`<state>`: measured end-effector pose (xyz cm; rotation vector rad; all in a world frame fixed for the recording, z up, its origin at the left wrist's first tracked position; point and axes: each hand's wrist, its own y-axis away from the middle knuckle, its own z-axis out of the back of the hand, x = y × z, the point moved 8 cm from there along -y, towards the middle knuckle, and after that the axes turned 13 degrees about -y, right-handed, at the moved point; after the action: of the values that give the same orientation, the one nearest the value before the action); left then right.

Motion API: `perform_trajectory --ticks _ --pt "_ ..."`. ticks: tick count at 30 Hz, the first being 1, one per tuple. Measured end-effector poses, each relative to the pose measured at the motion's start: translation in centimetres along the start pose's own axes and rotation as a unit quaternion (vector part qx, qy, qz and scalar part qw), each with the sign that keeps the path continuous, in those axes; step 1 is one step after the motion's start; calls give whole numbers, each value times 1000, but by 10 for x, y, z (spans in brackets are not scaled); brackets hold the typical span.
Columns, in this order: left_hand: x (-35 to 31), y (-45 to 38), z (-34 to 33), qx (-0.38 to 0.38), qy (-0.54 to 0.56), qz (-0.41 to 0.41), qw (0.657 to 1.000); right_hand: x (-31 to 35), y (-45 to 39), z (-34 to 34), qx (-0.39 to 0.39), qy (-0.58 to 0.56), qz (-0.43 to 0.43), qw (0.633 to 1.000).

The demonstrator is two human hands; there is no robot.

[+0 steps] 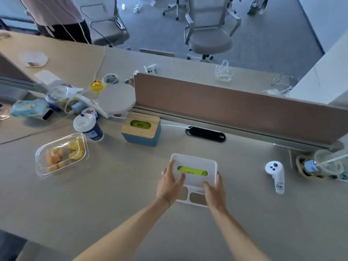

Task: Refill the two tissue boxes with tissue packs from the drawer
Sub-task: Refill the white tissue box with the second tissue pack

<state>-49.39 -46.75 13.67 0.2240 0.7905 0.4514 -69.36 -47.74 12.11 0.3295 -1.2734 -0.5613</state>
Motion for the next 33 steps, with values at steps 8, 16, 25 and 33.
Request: perform_trajectory --ticks 8,16,25,33 --pt "-31 -84 39 -22 -47 -35 998 61 -70 -44 42 -30 14 999" --pt "-23 -110 11 -39 -273 -129 953 71 -109 -63 27 87 74 993" --pt "-44 -138 11 -82 -324 -271 902 72 -121 -75 12 80 117 990" --pt "-42 -156 30 -93 -336 -286 892 91 -129 -94 18 125 127 984"
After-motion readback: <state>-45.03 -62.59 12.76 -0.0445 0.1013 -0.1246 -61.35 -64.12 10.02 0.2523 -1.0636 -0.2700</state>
